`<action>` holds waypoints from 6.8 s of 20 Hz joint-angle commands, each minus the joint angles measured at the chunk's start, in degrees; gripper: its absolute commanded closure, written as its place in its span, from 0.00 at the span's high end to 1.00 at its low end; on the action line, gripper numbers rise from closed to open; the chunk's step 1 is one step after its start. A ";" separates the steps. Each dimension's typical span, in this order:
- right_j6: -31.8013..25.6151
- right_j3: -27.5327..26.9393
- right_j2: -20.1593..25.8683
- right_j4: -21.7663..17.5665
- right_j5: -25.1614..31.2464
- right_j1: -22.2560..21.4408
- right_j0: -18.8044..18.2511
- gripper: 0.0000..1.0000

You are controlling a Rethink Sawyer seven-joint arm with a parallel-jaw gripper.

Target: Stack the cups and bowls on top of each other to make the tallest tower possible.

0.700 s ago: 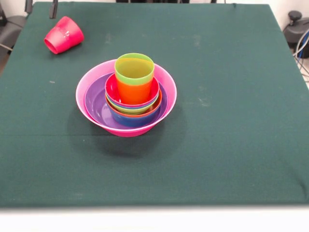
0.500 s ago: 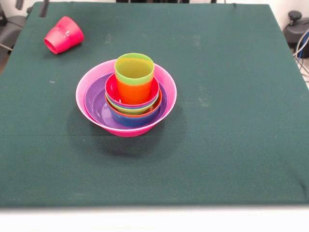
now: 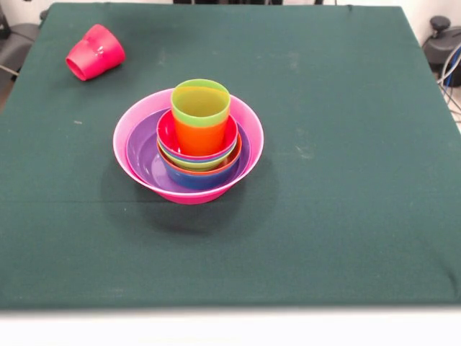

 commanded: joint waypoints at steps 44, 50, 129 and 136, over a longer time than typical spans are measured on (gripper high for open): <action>10.84 8.32 -0.66 26.81 -11.81 28.03 20.13 1.00; 9.27 4.59 -1.43 26.54 -11.56 29.17 18.93 1.00; 9.68 -0.70 0.44 23.58 0.70 24.98 20.67 1.00; 9.09 -3.33 0.53 22.87 1.33 26.05 19.29 1.00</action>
